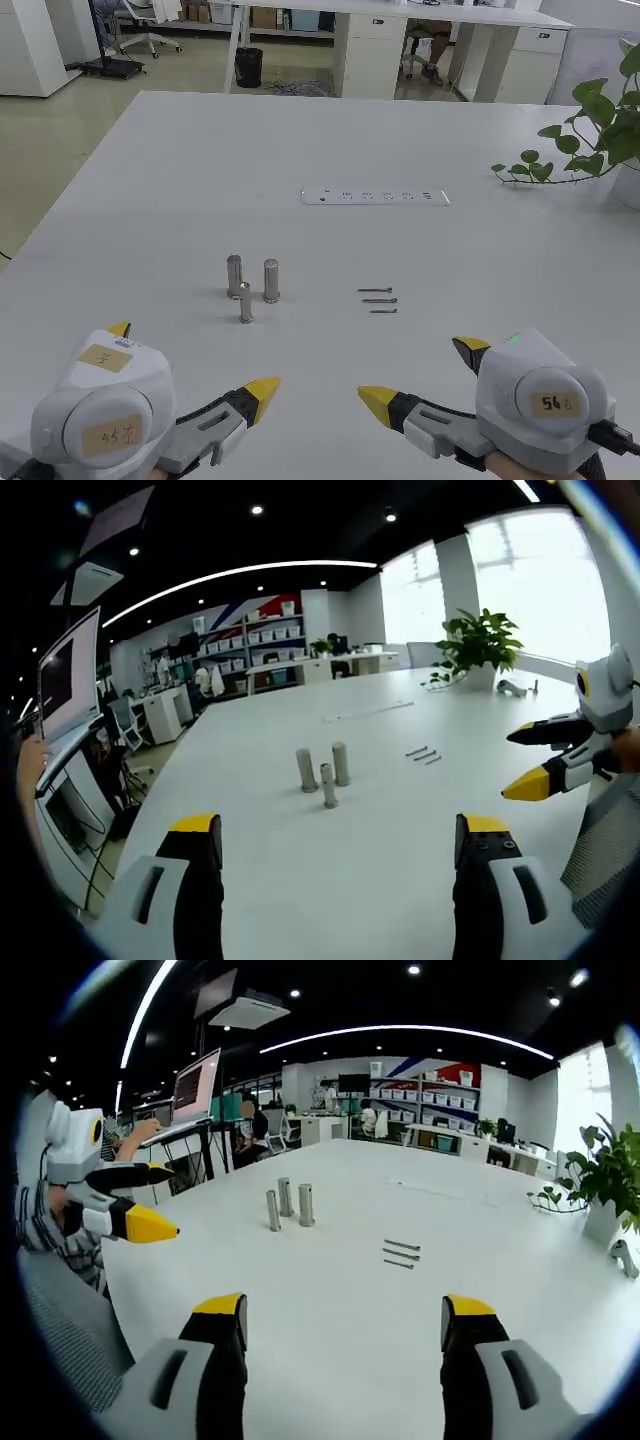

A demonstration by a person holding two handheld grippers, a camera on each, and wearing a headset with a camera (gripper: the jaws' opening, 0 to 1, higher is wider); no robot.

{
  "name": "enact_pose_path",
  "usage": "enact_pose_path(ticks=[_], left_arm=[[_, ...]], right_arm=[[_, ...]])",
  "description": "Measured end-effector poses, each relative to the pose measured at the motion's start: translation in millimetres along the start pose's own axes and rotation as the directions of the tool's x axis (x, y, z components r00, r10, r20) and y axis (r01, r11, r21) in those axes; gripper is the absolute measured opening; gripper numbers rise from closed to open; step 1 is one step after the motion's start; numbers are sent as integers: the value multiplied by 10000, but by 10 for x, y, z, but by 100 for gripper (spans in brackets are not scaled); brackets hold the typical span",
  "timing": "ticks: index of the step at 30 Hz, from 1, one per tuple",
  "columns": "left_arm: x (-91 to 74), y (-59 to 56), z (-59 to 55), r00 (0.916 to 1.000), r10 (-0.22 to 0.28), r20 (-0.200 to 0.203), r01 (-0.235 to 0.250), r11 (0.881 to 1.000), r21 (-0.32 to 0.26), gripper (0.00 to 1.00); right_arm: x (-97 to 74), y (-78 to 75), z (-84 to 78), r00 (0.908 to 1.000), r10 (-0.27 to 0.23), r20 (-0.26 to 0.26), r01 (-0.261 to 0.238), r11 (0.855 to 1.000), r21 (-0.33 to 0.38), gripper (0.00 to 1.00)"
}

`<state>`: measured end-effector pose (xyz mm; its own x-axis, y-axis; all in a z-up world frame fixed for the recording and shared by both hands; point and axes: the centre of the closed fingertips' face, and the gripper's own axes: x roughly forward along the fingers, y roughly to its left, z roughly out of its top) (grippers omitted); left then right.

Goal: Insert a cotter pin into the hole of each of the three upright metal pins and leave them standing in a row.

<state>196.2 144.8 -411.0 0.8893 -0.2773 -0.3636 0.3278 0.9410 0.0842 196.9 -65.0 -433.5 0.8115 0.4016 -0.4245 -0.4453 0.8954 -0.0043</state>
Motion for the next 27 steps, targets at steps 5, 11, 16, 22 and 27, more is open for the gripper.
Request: enact_pose_path(ticks=[5, 11, 16, 22, 27], left_arm=[[1, -14, -2, 10000, -65, -17, 65, 10000, 4, 92], [-4, -13, 1, 10000, -73, -8, 73, 10000, -5, 92], [-3, -25, 2, 9999, -104, -13, 104, 9999, 21, 92], [-3, -23, 5, 10000, -95, -12, 95, 10000, 18, 91], [-6, -20, 6, 10000, -82, -7, 82, 10000, 16, 91]], right_arm=[[-2, -31, -6, 10000, -40, 17, 39, 9992, 392, 79], [-9, -47, -8, 9999, -151, 15, 150, 9987, 484, 78], [-11, -48, -5, 9999, -164, 15, 163, 9991, 391, 78], [-14, -52, 2, 9998, -187, 18, 186, 9993, 335, 78], [-15, -54, -2, 9998, -193, -3, 193, 9993, 334, 78]])
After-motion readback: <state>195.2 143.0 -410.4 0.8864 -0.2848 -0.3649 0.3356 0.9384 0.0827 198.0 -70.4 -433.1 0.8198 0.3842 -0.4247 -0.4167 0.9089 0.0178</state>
